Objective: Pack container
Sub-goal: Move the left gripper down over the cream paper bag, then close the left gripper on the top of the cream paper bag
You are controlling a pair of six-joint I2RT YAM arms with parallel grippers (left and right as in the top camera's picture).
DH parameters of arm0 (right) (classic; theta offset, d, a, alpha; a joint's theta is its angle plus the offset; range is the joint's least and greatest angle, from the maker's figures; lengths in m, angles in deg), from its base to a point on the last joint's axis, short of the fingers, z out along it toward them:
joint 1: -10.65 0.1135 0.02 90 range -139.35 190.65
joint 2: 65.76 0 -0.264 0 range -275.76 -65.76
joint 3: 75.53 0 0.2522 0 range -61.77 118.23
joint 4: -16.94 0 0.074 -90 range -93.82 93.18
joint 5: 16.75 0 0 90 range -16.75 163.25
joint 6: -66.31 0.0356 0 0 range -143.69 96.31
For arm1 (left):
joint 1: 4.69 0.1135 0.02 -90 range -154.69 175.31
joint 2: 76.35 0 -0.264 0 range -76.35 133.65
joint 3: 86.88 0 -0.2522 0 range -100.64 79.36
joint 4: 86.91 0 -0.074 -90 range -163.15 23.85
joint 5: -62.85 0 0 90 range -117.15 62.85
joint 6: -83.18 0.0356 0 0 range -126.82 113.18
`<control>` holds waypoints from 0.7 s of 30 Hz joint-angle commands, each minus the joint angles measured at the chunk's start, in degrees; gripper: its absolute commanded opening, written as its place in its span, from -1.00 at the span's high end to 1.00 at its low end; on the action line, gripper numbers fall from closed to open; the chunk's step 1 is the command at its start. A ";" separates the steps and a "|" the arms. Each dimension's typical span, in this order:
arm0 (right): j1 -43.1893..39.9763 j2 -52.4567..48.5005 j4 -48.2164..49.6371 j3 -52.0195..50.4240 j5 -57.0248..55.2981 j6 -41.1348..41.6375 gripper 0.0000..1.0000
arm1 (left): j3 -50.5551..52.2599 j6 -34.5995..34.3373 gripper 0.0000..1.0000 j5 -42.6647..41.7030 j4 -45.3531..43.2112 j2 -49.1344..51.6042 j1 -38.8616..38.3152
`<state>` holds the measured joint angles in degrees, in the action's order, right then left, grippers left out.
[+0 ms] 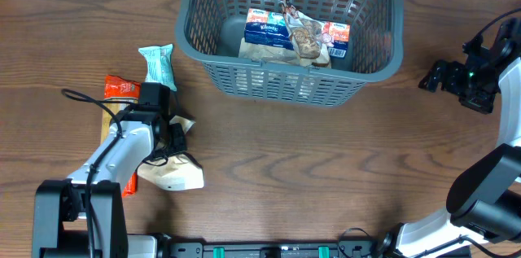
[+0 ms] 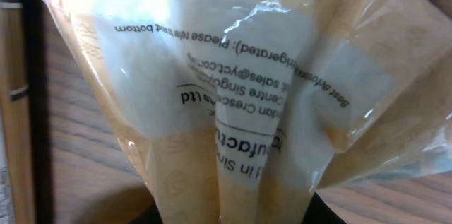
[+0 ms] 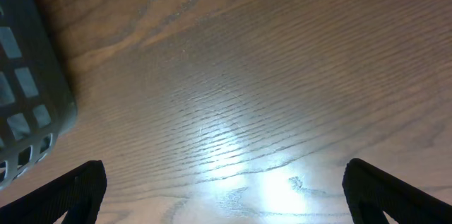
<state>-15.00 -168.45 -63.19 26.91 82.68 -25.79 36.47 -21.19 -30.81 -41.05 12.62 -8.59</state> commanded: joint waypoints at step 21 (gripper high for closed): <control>-0.13 -0.20 -0.02 -0.31 0.48 -0.31 -0.98 | -10.34 0.11 0.71 -4.57 2.32 -28.35 -0.15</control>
<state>-15.00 -168.45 -63.19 26.91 82.68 -25.77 27.22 -21.41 -36.36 -39.65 -15.16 -8.66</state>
